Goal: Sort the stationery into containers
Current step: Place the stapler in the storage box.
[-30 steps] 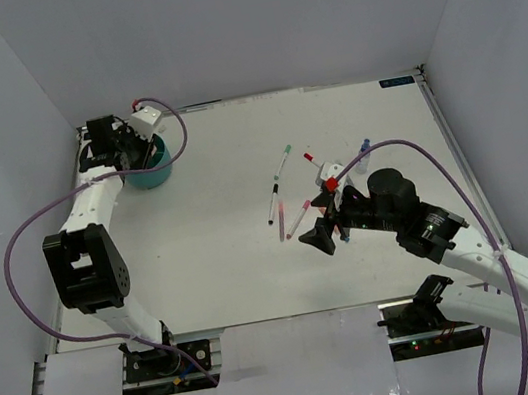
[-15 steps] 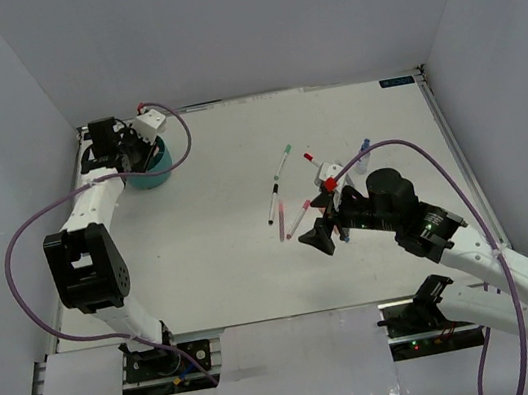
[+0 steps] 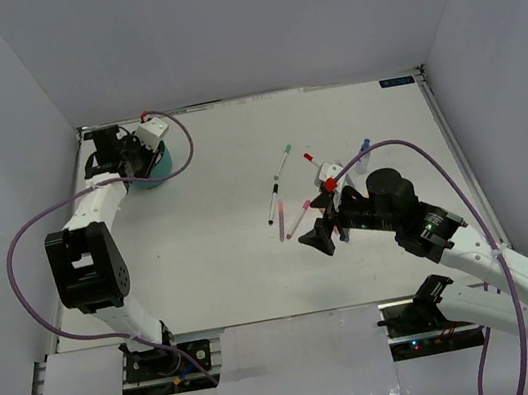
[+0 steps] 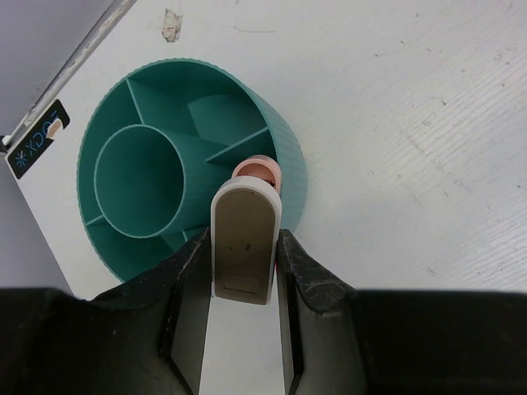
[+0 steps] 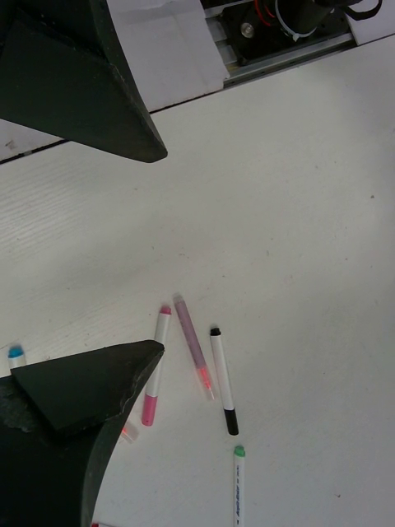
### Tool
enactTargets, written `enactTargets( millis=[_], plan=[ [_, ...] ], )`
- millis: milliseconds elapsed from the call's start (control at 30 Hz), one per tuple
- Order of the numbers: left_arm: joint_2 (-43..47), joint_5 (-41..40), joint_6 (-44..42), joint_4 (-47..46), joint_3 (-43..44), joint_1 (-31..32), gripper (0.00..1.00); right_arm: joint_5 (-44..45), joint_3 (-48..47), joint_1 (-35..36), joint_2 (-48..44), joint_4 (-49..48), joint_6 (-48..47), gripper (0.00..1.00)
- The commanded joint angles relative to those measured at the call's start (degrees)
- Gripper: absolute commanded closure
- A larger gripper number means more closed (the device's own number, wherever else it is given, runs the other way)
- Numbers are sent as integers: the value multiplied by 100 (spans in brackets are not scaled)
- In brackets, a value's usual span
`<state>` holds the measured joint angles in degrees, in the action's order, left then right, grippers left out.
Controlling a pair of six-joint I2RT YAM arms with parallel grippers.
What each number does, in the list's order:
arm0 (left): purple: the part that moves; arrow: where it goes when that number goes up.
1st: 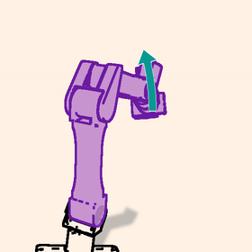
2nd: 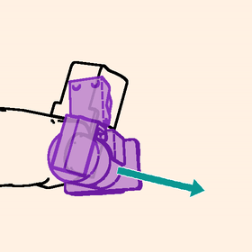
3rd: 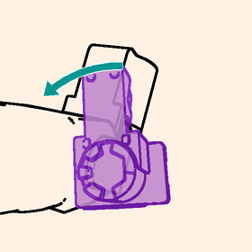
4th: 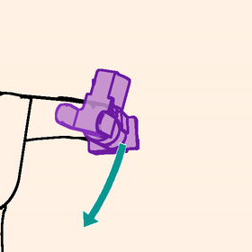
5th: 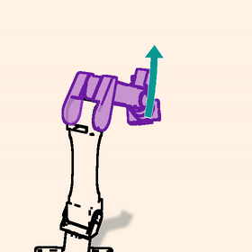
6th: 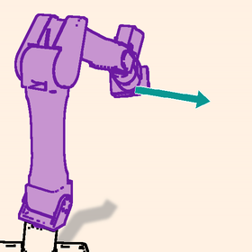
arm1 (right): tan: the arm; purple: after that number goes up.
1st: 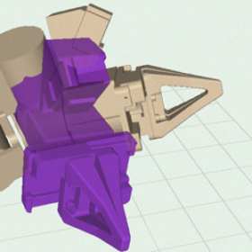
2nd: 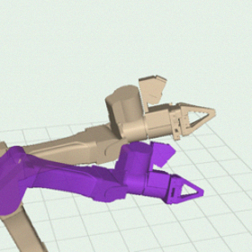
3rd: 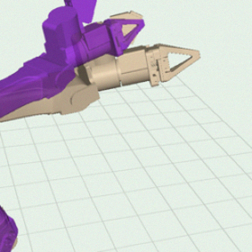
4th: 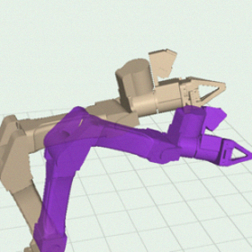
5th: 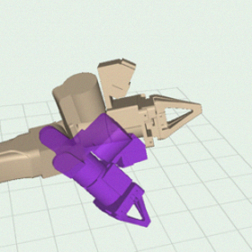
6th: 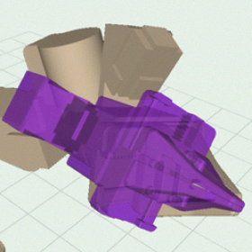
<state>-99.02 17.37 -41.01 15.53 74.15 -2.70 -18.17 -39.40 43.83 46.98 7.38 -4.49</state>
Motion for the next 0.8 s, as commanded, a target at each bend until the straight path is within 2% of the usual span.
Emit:
enactTargets(
  millis=[0,500,767],
  plan=[
    [146,83,-99,-296,-14,-38,81,-99,73,-24,-14,-175,1,5],
    [357,100,-372,-911,-384,-38,77,-222,99,-24,4,-175,-8,5],
    [393,144,-495,-938,-419,-38,73,-309,108,-15,57,-184,-8,5]
  ],
)
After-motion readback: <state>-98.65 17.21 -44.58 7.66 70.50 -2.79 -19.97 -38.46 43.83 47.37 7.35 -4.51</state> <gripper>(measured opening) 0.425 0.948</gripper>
